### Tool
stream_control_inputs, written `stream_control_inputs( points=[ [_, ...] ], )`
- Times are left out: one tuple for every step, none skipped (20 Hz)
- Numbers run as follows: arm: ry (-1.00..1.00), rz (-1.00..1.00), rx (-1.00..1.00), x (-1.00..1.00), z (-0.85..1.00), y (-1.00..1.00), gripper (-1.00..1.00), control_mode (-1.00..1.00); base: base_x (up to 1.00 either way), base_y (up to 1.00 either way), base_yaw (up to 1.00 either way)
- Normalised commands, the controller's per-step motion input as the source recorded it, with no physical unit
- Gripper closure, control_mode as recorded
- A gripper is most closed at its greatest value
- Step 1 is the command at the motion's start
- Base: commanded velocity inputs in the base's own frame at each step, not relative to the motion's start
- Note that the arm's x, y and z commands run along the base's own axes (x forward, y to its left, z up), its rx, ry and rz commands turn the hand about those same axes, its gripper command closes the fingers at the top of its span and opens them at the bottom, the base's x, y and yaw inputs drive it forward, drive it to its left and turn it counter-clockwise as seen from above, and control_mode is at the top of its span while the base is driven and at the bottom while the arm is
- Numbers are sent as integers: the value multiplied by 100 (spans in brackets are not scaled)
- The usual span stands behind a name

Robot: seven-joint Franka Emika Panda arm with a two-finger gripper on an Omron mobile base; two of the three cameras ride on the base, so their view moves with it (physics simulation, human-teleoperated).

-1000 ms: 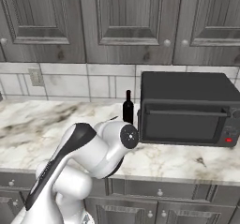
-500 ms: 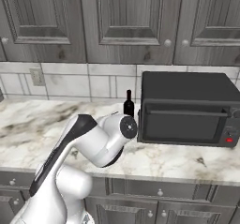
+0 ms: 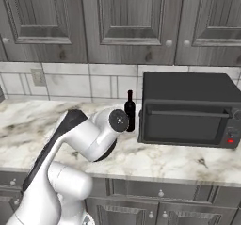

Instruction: Move the drinks to the dining counter.

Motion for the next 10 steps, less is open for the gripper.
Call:
stream_control_inputs(
  points=[
    [0, -30, 0, 0, 0, 29, -100, -100, 0, 0, 0],
    [0, -31, 0, 0, 0, 33, -100, -100, 0, 0, 0],
    [0, -29, 0, 0, 0, 36, -100, -100, 0, 0, 0],
    [0, -27, 0, 0, 0, 43, -100, -100, 0, 0, 0],
    [0, -20, -1, 12, 0, 47, -100, -100, 0, 0, 0],
    [0, -16, -1, 22, 0, 44, -100, -100, 0, 0, 0],
    [1, -14, 0, 28, 0, 45, -100, -100, 0, 0, 0],
    [4, -12, 0, 31, 0, 39, -100, -100, 0, 0, 0],
    [4, -11, 0, 30, 0, 37, -100, -100, 0, 0, 0],
    [5, -11, 0, 30, 0, 34, -100, -100, 0, 0, 0]
  ],
)
